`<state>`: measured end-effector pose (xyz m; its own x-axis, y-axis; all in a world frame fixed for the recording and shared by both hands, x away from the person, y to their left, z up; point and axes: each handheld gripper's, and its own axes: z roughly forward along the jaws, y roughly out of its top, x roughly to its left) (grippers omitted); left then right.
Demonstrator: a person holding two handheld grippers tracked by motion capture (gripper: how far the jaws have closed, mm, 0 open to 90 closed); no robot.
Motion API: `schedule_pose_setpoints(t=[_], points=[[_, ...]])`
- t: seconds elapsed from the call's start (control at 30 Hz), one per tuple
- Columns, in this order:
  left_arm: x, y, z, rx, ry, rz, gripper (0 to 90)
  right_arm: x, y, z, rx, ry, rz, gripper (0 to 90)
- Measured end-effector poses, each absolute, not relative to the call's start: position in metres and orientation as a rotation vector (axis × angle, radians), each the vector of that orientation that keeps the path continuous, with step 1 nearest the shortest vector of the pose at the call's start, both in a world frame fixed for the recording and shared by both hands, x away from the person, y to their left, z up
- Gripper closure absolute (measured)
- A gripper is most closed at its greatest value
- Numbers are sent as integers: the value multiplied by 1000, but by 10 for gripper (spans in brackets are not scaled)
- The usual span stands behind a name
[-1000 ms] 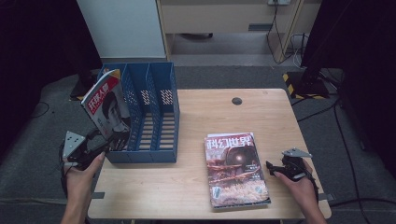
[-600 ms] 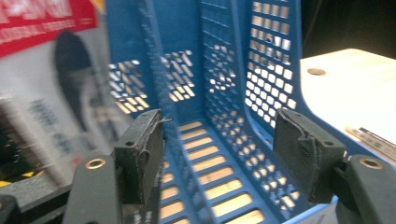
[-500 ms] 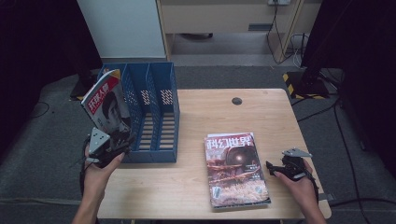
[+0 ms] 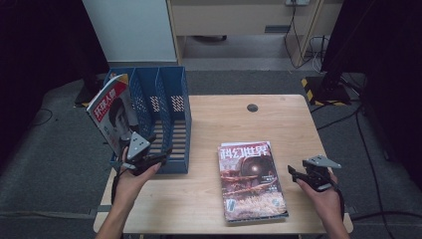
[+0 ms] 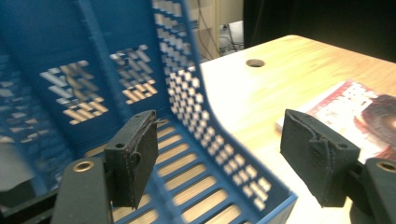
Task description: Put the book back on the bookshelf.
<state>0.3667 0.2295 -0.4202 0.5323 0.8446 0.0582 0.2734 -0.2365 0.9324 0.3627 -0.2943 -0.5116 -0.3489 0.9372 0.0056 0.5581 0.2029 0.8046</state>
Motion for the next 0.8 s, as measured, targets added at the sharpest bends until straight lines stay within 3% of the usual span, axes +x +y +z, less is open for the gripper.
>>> schedule_pose_setpoints(t=[0.4,0.63,0.8], points=[[377,168,-434,1822,908,591,256,356,-276,-499,1253,2074,1122,615],[377,127,-442,1889,875,528,254,354,-263,-496,1194,2117,1174,626],[375,92,-462,1948,882,451,245,355,-252,-499,1153,2171,1193,583]])
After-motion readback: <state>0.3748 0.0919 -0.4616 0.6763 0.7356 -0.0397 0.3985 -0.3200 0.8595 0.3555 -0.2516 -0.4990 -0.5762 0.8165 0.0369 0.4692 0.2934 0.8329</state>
